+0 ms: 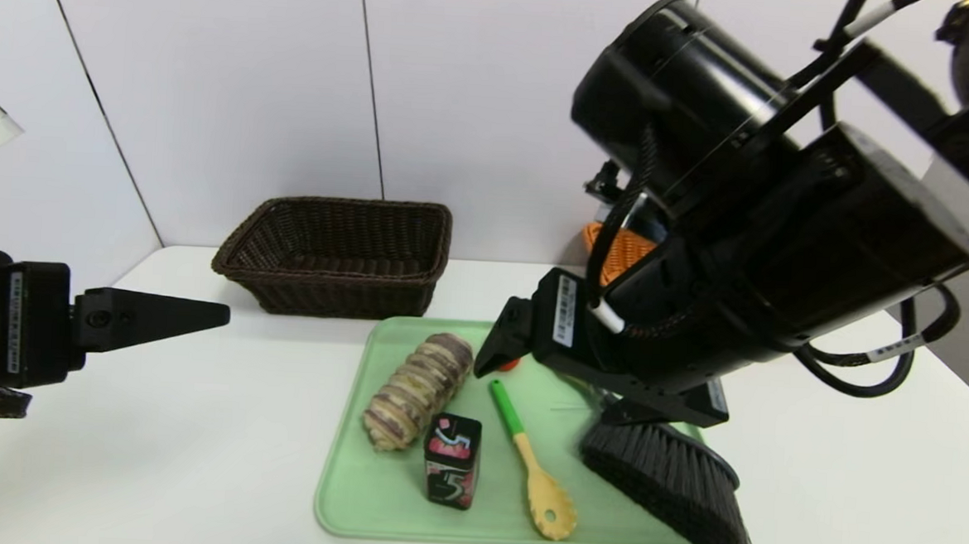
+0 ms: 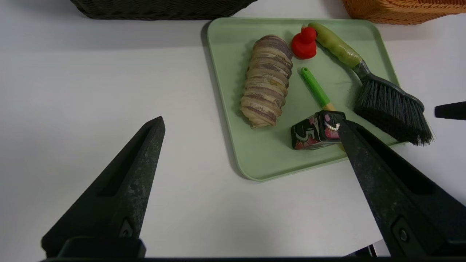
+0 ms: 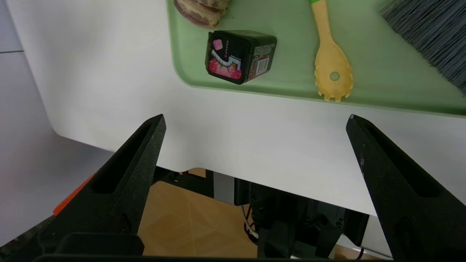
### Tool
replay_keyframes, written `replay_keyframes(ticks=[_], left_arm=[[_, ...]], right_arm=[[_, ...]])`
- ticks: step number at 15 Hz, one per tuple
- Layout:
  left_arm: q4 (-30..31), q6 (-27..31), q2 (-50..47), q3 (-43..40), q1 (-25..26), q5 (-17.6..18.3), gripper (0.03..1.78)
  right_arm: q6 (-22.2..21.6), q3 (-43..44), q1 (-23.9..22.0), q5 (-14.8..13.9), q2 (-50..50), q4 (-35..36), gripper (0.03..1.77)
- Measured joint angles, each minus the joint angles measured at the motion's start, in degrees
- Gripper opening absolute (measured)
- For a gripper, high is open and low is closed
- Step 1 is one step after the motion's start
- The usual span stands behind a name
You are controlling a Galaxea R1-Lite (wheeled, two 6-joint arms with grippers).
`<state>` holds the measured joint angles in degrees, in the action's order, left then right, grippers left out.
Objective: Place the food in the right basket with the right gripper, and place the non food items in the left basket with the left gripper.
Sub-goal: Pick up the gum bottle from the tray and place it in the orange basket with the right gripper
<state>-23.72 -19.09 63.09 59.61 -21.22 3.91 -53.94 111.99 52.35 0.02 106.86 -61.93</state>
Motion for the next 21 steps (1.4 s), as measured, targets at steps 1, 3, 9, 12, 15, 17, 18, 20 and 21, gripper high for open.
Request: replay_keyframes(ticks=[1, 3, 9, 12, 15, 17, 18, 20, 21], left_arm=[[-0.09, -0.50, 0.59, -0.52, -1.57, -1.41, 1.69], [-0.26, -1.16, 1.79, -1.56, -3.94, -2.49, 1.69], [-0.67, -4.00, 4.57, -2.45, -5.03, -3.61, 1.69], [-0.85, -4.04, 4.72, -2.56, -5.06, -4.40, 1.69], [-0.89, -4.00, 4.72, -2.56, -5.10, -4.35, 1.69], [-0.85, -4.02, 4.77, -2.76, -5.16, -4.12, 1.69], [-0.85, -4.04, 4.80, -2.84, -5.27, -4.07, 1.69], [-0.76, -4.04, 4.88, -2.89, -5.42, -4.05, 1.69], [-0.76, -4.04, 4.89, -2.91, -5.47, -3.99, 1.69]], right_arm=[[-0.29, 0.05, 0.51, -0.07, 1.40, 0.00, 1.71], [-0.88, 0.05, 0.96, -0.46, 3.50, 0.52, 1.71], [-0.94, 0.33, 3.49, -2.26, 8.27, 8.29, 1.71], [-0.55, 0.40, 4.12, -5.08, 10.84, 9.97, 1.71], [-0.27, 0.38, 4.16, -5.19, 12.70, 9.01, 1.71], [-0.22, 0.35, 4.13, -5.21, 13.70, 9.03, 1.71], [-0.20, 0.35, 4.13, -5.19, 14.17, 9.05, 1.71], [-0.11, 0.35, 4.12, -5.17, 15.15, 9.03, 1.71], [0.06, 0.35, 4.12, -5.23, 15.60, 9.01, 1.71]])
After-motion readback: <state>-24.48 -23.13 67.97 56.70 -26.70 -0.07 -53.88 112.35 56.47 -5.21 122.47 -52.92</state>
